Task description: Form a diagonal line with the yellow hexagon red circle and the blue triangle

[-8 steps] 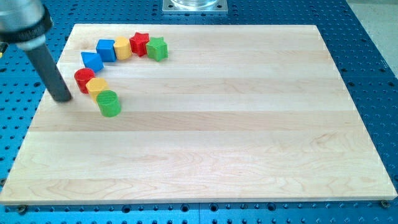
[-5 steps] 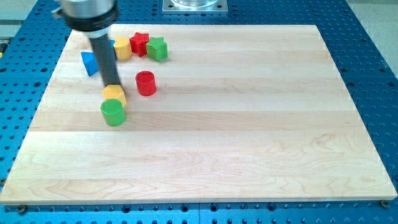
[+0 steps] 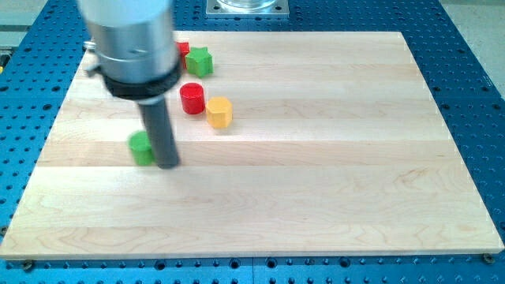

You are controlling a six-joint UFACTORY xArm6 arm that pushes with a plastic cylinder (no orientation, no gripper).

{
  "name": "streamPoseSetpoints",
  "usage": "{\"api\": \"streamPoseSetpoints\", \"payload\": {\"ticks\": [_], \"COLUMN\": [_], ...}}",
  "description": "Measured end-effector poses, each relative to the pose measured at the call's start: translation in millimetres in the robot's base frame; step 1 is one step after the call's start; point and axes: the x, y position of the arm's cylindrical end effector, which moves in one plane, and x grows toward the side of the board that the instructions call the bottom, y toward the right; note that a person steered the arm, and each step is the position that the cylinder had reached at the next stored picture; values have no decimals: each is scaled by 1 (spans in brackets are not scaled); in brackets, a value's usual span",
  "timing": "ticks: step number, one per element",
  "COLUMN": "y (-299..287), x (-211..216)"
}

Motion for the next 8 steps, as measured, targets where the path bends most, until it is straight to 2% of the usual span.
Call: {"api": "streamPoseSetpoints", "payload": {"ticks": [1, 2, 3, 4, 5, 6, 7, 8], "y": [-39, -27, -77, -83, -108, -138, -121, -120], "x": [-12, 36, -14, -38, -18, -75, -86, -138]}}
